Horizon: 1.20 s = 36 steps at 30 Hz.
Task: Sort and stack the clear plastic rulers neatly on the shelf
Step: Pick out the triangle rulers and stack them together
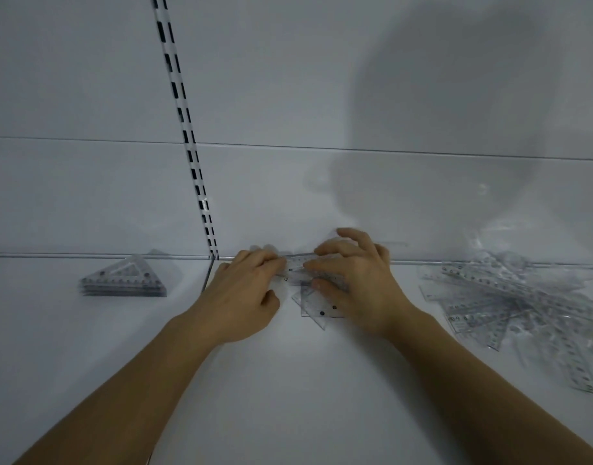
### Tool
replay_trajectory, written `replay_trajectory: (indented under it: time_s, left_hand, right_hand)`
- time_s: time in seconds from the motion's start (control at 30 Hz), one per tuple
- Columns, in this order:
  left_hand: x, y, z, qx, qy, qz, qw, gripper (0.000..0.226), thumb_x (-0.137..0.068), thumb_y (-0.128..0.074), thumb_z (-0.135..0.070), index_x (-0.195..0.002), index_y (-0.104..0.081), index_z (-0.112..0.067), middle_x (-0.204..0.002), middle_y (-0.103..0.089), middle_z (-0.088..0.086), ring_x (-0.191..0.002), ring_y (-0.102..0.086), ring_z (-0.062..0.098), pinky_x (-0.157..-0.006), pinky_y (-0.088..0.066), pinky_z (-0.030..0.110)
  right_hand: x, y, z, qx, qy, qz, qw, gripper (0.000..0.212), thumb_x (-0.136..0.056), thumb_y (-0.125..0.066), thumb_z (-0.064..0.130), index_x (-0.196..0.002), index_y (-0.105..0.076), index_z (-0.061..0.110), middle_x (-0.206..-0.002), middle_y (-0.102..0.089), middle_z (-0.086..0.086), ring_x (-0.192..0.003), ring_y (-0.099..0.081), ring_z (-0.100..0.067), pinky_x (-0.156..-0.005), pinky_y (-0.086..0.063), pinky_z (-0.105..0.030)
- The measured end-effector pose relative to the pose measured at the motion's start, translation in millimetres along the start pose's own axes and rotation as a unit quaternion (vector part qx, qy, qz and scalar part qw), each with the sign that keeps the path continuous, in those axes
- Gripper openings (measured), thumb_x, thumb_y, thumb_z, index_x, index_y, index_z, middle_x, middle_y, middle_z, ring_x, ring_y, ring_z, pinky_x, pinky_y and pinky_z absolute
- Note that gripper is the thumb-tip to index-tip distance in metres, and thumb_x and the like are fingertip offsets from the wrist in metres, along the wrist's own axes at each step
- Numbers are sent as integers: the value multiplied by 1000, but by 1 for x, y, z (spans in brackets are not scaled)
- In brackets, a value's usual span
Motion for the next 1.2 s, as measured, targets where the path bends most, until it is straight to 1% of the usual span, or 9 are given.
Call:
replay_trajectory:
  time_s: [0.13,0.23,0.4,0.63,0.73,0.8,0.9,1.07,1.2]
  left_hand:
    - [-1,3,-4,54,-31,-58,996,58,-94,-38,-55,-142,-53,-26,-134,-52,-9,-121,-48,15,-98,-47,42]
    - [-6,9,-10,56,-83,-128,987,41,-97,-44,-41,-123,-70,-23,-118,-67,-6,-102,-61,18,-82,-52,36]
    - [-8,19,-4,93,-77,-186,975,38,-98,-44,-38,-112,-77,-24,-101,-76,-7,-85,-66,14,-75,-53,30]
    - [-7,21,-9,125,-98,-161,974,50,-90,-58,-59,-121,-72,-23,-120,-67,-11,-107,-59,10,-93,-47,29]
    - [-5,27,-21,115,-133,-190,966,38,-99,-51,-43,-120,-72,-20,-115,-68,-9,-103,-59,10,-88,-48,27]
    - [-2,33,-20,149,-110,-223,957,32,-102,-46,-33,-114,-73,-19,-101,-72,-12,-88,-63,4,-79,-50,23]
    - [2,37,-7,243,-30,-246,938,28,-104,-43,-21,-117,-68,-19,-93,-73,-19,-67,-68,6,-63,-53,19]
    - [1,33,5,387,4,-214,897,36,-107,-36,-7,-137,-50,-19,-104,-70,-12,-55,-55,14,-56,-49,26]
    - [-4,25,18,456,35,-200,867,36,-106,-39,-6,-133,-56,-22,-93,-67,-5,-59,-43,23,-54,-40,31]
  right_hand:
    - [-2,9,-1,-47,2,-86,995,12,-81,-78,42,-93,-79,42,-109,-68,21,-132,-46,-22,-102,-33,-54]
    - [-6,13,5,-104,23,-114,988,17,-70,-91,30,-83,-80,30,-89,-69,21,-106,-57,-14,-89,-47,-47]
    - [-7,20,5,-127,84,-106,983,12,-87,-77,27,-97,-82,22,-94,-75,10,-95,-63,-12,-85,-51,-27]
    - [-2,32,10,-99,142,-150,973,18,-96,-67,20,-106,-80,12,-102,-75,-2,-93,-69,-19,-79,-55,-35]
    - [-4,38,23,-99,146,-148,973,18,-97,-68,19,-111,-76,11,-99,-75,-1,-87,-70,-16,-75,-56,-33]
    - [-7,40,22,-125,77,-165,975,29,-95,-70,30,-119,-72,14,-101,-75,3,-92,-70,-6,-83,-56,-24]
    - [-10,38,6,-143,-16,-105,984,41,-96,-64,44,-132,-62,24,-115,-69,12,-109,-61,2,-95,-49,-21]
    - [6,2,-6,-26,70,155,985,50,-85,-65,54,-133,-59,41,-134,-55,20,-131,-45,-8,-105,-42,-47]
    - [1,14,2,-72,115,59,989,30,-98,-57,38,-119,-74,27,-123,-69,9,-119,-58,-13,-105,-45,-38]
Point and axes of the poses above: each hand's wrist, its own x-axis away from the middle knuckle, its own y-axis out of the back of the hand, z = x × y, the point moved 6 cm from there along -x, towards the middle knuckle
